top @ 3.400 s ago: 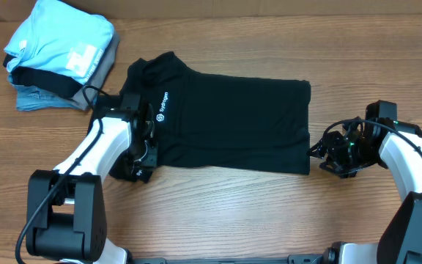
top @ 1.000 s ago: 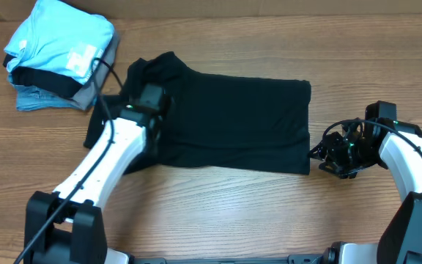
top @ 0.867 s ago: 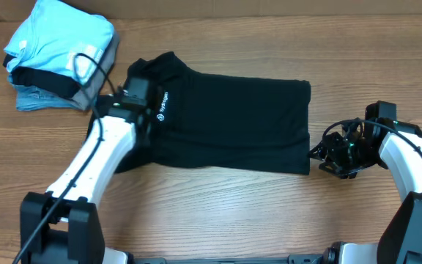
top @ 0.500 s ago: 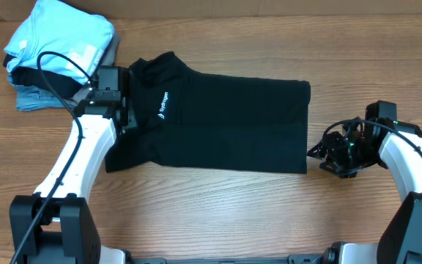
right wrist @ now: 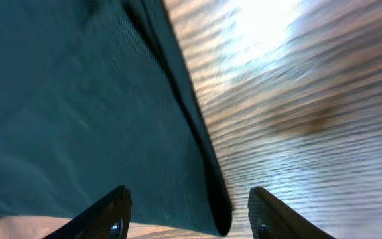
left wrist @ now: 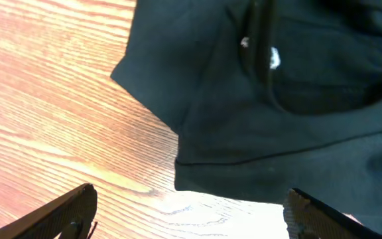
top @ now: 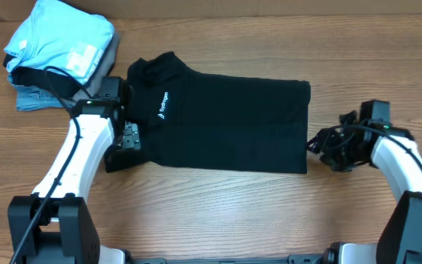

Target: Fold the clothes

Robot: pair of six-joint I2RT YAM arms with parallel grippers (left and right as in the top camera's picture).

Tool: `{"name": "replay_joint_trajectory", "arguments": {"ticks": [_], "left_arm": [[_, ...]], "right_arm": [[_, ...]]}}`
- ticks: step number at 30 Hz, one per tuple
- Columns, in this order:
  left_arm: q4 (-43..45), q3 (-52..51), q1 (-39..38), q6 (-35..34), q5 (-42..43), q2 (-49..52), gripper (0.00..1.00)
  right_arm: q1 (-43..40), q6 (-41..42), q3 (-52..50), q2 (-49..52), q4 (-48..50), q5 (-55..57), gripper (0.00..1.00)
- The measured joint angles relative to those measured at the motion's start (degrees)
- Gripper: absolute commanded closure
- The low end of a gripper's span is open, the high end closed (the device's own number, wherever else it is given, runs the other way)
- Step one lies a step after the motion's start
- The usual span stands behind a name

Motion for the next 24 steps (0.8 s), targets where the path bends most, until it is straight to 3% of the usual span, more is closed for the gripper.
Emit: {"name": "replay_joint_trajectory", "arguments": {"ticks": [12,14,16,17,24], "left_arm": [[0.9,-2.3,6.9,-0.6,10.8,0.0,0.02],[0.9,-2.3,6.9,-0.3,11.5,0.0,0.02],[0.9,-2.3,6.9,0.0,11.9,0.0,0.01],[0.9,-2.3,6.9,0.0,12.1,0.1,0.01],[0.9,-2.3,6.9,1.2,12.7,0.4,0.02]], "right_arm": [[6.1,3.4,-5.3,0.0,6.3,4.4,0.59],[6.1,3.7,-6.2,0.0,7.2,4.7,0.69],[6.2,4.3,-6.8,0.0,7.2,4.6,0.92],[6.2,4.2,-7.1,0.0,7.2,4.3,0.96],[6.1,4.3,-5.1,0.0,-0.6,4.5,0.96]]}}
